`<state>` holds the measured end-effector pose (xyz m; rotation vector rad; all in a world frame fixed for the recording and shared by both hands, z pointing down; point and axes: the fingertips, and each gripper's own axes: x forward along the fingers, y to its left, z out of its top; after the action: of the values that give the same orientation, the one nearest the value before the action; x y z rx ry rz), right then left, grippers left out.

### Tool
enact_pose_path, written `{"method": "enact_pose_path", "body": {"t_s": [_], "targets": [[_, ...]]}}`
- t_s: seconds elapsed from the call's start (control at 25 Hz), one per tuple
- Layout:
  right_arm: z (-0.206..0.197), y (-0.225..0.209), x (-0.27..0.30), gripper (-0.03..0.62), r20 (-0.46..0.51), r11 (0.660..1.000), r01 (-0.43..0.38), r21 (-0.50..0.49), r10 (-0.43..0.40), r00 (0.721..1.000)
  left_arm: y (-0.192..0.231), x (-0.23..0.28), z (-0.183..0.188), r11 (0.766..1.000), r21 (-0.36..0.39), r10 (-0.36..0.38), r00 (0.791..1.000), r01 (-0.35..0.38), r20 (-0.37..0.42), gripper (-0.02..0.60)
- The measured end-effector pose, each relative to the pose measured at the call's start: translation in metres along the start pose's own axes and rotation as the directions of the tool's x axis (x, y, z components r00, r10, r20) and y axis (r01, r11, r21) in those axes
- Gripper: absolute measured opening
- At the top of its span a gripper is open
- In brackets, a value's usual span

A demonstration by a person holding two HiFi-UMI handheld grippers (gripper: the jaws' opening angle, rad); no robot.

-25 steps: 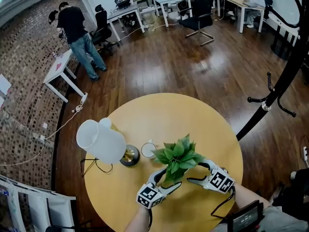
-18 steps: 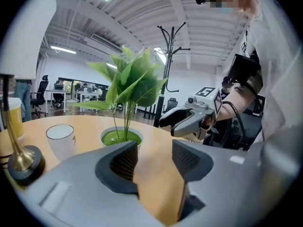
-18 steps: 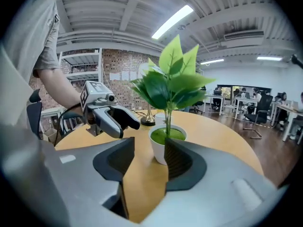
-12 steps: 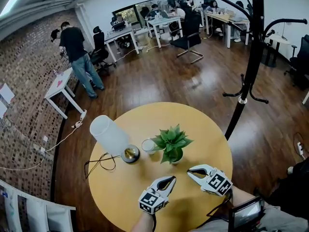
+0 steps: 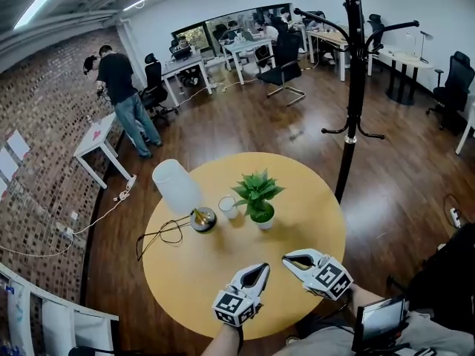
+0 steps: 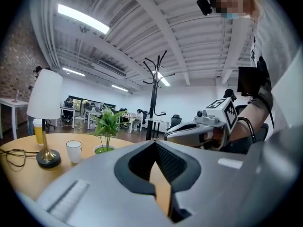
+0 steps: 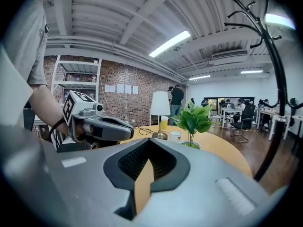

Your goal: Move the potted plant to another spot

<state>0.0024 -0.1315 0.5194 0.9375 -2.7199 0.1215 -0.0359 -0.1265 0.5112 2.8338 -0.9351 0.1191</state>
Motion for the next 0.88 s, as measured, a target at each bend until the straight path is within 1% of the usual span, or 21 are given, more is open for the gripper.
{"method": "enact_pose_path", "body": {"t_s": [0.16, 0.28, 0.48, 0.72, 0.88], "targets": [[0.004, 0.028, -0.029, 0.008, 0.002, 1.0, 0.026, -0.001, -0.026, 1.0, -0.033, -0.017, 0.002, 1.0, -0.023, 0.013, 1.0, -0.013, 0.011, 0.002], [0.005, 0.039, -0.05, 0.008, 0.007, 0.999, 0.04, 0.026, -0.04, 0.999, -0.059, -0.026, 0.003, 0.999, -0.049, 0.018, 1.0, -0.018, 0.006, 0.002], [0.004, 0.054, -0.075, 0.008, 0.013, 0.997, 0.046, 0.068, -0.047, 0.999, -0.084, -0.036, 0.003, 0.997, -0.065, 0.032, 0.999, -0.032, -0.001, 0.002], [0.002, 0.05, -0.098, 0.008, 0.024, 0.996, 0.036, 0.082, -0.038, 0.999, -0.098, -0.029, 0.01, 0.995, -0.078, 0.07, 0.997, -0.067, 0.027, 0.002], [0.001, 0.042, -0.109, 0.006, 0.033, 0.995, 0.038, 0.09, -0.041, 0.999, -0.105, -0.02, 0.011, 0.994, -0.077, 0.078, 0.997, -0.075, 0.026, 0.002]]}}
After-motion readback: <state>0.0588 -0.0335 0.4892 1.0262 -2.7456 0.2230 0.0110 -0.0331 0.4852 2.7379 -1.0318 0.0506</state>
